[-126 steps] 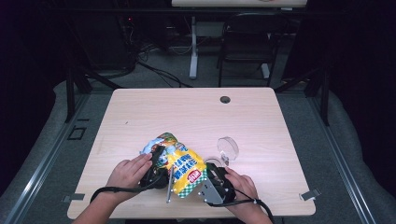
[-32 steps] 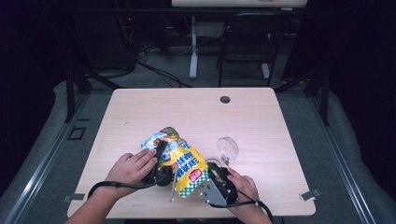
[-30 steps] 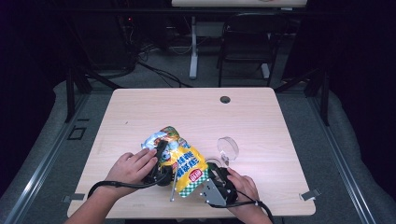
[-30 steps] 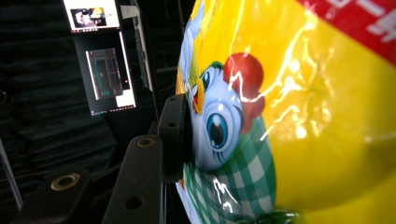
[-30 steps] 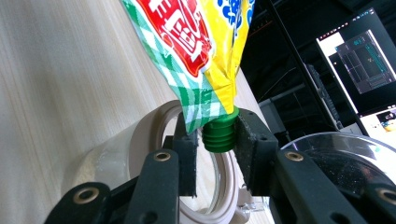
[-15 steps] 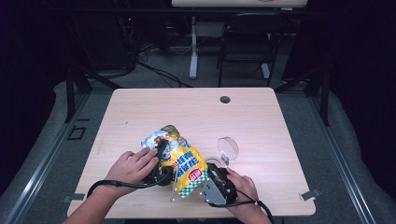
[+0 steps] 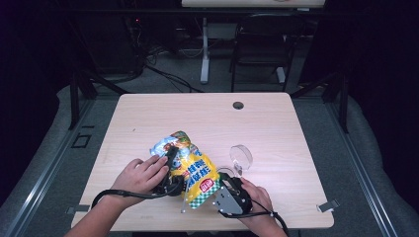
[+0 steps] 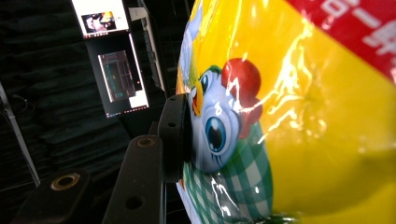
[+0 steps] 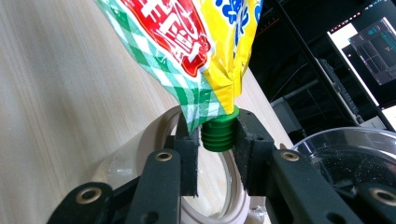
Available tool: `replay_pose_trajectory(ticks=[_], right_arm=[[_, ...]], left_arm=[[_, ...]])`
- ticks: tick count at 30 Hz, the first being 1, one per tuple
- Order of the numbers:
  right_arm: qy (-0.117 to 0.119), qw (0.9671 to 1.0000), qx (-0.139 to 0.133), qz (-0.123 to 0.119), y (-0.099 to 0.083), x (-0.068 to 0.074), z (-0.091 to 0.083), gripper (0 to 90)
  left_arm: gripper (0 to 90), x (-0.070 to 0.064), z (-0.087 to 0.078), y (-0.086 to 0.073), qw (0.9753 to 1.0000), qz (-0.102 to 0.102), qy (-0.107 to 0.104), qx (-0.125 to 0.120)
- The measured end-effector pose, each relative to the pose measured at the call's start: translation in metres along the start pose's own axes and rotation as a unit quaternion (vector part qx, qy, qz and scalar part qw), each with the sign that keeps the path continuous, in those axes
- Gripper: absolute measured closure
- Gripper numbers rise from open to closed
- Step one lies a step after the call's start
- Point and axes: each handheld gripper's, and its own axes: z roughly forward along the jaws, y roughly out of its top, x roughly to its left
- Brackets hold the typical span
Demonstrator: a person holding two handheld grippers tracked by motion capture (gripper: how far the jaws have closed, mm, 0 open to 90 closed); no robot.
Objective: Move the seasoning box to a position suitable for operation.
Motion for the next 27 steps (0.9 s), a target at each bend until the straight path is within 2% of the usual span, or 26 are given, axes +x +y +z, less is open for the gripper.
replay_pose_trajectory(ticks=[13,16,27], right_arm=[[0.005,0.9998,-0.008,0.02,-0.0006,-0.0004,0.0013,72.4],[0.007,0.9992,-0.016,0.035,-0.0017,-0.0012,0.0016,72.5],[0.006,0.9989,-0.018,0.043,-0.0038,-0.0024,0.0011,72.6]], left_arm=[[64.7,0.0033,-0.001,-0.0003,0.9999,0.014,0.008,0.002],[64.7,0.0051,-0.0016,0.0008,0.9998,0.017,0.006,0.006],[64.8,0.008,-0.0024,0.0043,0.9993,0.032,0.016,0.008]])
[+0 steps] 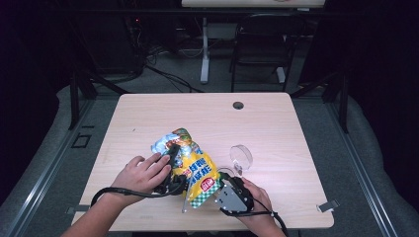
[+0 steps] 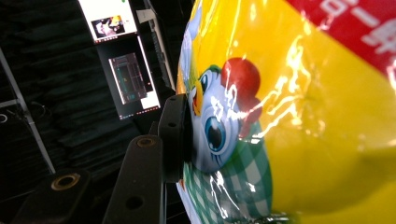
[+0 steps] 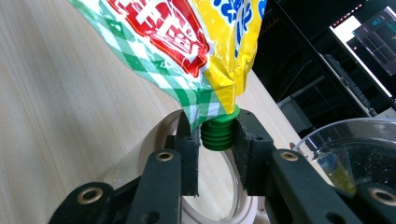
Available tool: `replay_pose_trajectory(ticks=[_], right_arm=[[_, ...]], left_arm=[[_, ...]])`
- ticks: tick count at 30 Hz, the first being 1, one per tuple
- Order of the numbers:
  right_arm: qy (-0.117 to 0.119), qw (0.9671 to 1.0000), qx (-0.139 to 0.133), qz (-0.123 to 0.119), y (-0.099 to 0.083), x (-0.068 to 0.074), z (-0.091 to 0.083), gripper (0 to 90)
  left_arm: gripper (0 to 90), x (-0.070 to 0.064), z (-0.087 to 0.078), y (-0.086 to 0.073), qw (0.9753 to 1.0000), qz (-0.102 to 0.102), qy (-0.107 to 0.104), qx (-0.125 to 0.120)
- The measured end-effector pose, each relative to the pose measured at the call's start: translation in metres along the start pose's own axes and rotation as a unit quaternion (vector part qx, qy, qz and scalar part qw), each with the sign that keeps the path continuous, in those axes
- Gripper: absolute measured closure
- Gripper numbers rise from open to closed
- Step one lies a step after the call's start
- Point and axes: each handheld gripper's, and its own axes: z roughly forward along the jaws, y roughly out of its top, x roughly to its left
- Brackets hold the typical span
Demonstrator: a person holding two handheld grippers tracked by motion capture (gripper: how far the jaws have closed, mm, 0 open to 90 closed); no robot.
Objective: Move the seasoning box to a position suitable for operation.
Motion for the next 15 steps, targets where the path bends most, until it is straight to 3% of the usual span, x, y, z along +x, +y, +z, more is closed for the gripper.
replay_pose_trajectory(ticks=[5,13,15], right_arm=[[0.003,1.0,0.005,-0.001,-0.0008,0.0004,0.0004,74.3],[0.002,1.0,0.005,-0.001,-0.0011,0.0007,0.0009,74.3],[0.002,1.0,0.005,-0.001,-0.0013,0.0009,0.0011,74.3]], left_arm=[[65.6,0.0012,-0.0006,0.0019,0.9999,0.013,0.007,0.0],[65.7,0.0004,-0.0003,0.0026,0.9998,0.013,0.012,0.001],[65.7,0.0003,-0.0002,0.0029,0.9996,0.018,0.023,-0.002]])
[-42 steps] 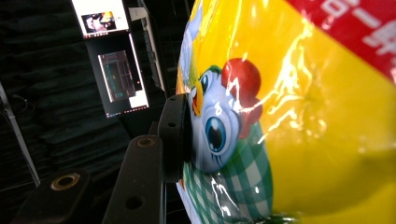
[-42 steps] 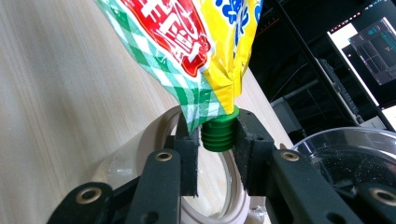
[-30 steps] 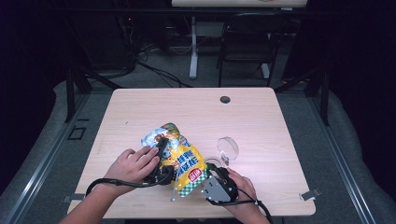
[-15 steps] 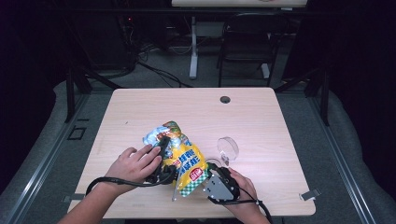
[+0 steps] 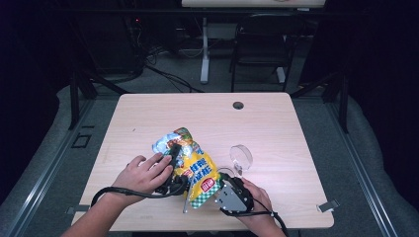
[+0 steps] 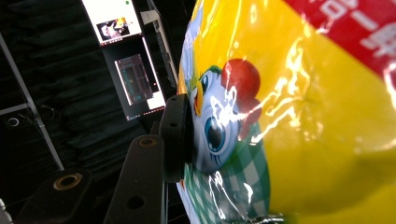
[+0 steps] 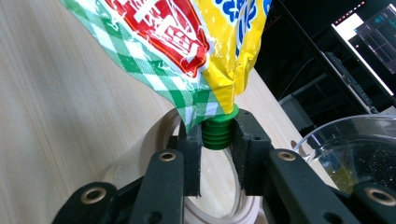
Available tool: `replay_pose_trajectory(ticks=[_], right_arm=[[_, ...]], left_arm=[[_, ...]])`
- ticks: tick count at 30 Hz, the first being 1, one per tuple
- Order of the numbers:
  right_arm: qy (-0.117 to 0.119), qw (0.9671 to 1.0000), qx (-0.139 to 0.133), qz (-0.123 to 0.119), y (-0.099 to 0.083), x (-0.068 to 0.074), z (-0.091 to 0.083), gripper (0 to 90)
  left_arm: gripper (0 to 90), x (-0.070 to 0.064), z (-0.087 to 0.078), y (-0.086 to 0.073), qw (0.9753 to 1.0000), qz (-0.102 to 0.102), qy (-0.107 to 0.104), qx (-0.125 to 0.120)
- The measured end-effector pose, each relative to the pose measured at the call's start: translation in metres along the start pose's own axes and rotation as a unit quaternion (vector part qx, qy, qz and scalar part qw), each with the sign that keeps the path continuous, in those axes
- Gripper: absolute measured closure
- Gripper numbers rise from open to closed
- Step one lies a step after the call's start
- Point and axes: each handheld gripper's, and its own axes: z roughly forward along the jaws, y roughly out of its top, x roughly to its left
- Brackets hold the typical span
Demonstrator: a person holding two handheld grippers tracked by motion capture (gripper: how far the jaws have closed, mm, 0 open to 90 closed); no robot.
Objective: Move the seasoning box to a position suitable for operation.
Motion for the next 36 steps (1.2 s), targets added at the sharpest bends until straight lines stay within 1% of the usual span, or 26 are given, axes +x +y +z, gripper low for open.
replay_pose_trajectory(ticks=[1,2,3,4,11,13,15,21,22,24,25,29,33,34,35,36], right_arm=[[-0.001,1.0,0.001,-0.001,0.0001,0.0,-0.0002,74.3],[0.0,1.0,0.0,0.0,0.0,0.0001,-0.0001,74.3],[0.0,1.0,0.0,0.0,0.0,0.0,0.0,74.3],[0.0,1.0,0.0,0.001,0.0,0.0,0.0,74.3],[0.001,1.0,0.0,0.007,-0.0004,-0.0002,0.0001,74.4],[0.001,1.0,-0.001,0.01,-0.0005,-0.0003,0.0002,74.4],[0.002,0.9999,-0.004,0.015,-0.0011,-0.0008,0.0002,74.5],[0.002,0.9997,-0.006,0.024,-0.0015,-0.0012,-0.0001,74.5],[0.003,0.9996,-0.007,0.028,-0.002,-0.0013,0.0001,74.5],[0.004,0.9995,-0.008,0.031,-0.0025,-0.001,0.0004,74.5],[0.004,0.9995,-0.008,0.031,-0.0025,-0.001,0.0004,74.5],[0.004,0.9995,-0.008,0.031,-0.0031,-0.0011,0.0002,74.5],[0.006,0.9993,-0.008,0.036,-0.0036,-0.0016,-0.0001,74.5],[0.005,0.9993,-0.007,0.036,-0.0038,-0.0016,-0.0002,74.5],[0.005,0.9993,-0.007,0.036,-0.0039,-0.0015,-0.0002,74.5],[0.005,0.9993,-0.007,0.036,-0.0039,-0.0015,-0.0002,74.5]], left_arm=[[65.7,0.0005,-0.0002,0.0002,1.0,0.0,-0.005,0.002],[65.7,0.001,-0.0004,0.0004,1.0,0.004,-0.003,0.003],[65.7,0.0008,-0.0001,0.0005,0.9999,0.003,-0.01,0.004],[65.7,0.0008,-0.0001,0.0005,0.9999,0.003,-0.01,0.004],[65.7,0.0017,0.0001,0.0011,0.9999,0.008,-0.007,0.004],[65.7,0.0023,-0.0001,0.0016,0.9999,0.01,-0.005,0.005],[65.7,0.0018,0.0002,0.0017,1.0,0.008,0.001,0.003],[65.8,0.003,0.0003,0.0023,0.9999,0.01,0.002,0.004],[65.8,0.0035,0.0004,0.0028,0.9999,0.01,-0.005,0.005],[65.7,0.0033,0.0005,0.0031,0.9999,0.011,-0.003,0.003],[65.7,0.004,0.0003,0.0036,0.9998,0.018,0.0,0.005],[65.8,0.0046,0.0005,0.004,0.9998,0.02,0.003,0.002],[65.8,0.0051,0.0004,0.0047,0.9998,0.02,0.001,0.004],[65.8,0.0057,0.0005,0.0053,0.9995,0.028,0.014,0.002],[65.8,0.0054,0.0006,0.0053,0.9996,0.027,0.008,0.004],[65.8,0.0054,0.0006,0.0053,0.9996,0.027,0.008,0.004]])
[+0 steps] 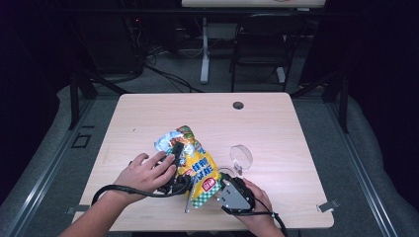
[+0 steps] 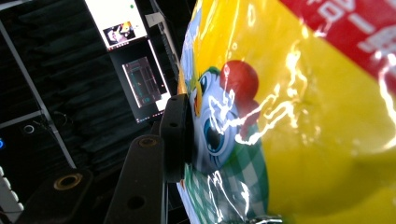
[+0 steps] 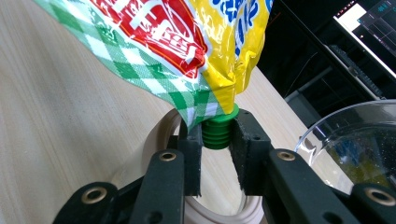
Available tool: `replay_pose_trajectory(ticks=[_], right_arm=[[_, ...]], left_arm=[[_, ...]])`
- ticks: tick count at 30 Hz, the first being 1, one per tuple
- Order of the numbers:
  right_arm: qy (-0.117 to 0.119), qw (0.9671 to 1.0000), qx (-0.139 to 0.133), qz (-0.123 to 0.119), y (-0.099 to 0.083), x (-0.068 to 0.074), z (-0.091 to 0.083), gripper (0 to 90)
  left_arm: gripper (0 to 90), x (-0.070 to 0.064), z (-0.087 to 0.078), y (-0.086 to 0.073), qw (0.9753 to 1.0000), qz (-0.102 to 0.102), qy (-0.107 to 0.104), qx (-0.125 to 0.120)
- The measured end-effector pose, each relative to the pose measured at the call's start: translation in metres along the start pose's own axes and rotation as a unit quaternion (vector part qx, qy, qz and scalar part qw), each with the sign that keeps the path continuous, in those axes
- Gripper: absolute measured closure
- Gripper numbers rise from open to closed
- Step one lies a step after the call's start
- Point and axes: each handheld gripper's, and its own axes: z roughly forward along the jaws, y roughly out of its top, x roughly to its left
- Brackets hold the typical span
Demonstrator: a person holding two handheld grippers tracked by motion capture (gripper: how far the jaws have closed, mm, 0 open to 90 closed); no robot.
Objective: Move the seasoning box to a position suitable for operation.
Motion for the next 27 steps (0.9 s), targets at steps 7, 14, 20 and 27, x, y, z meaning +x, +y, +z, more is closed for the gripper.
replay_pose_trajectory(ticks=[7,14,20,27], right_arm=[[0.001,1.0,0.0,0.001,-0.0006,0.001,0.0008,74.5],[0.002,1.0,0.002,-0.003,-0.0005,0.0016,0.0013,74.4],[0.001,1.0,0.003,-0.005,-0.0006,0.0018,0.0013,74.3],[-0.001,1.0,0.004,-0.004,-0.0015,0.0003,-0.0004,74.3]], left_arm=[[65.8,-0.0005,-0.0005,0.0007,1.0,0.008,0.004,0.002],[65.8,0.0002,-0.0009,0.0013,0.9997,0.02,0.009,0.002],[65.9,0.0013,-0.0014,0.0022,0.9996,0.025,0.011,0.005],[66.0,0.0051,-0.0016,0.0055,0.999,0.039,0.02,0.003]])
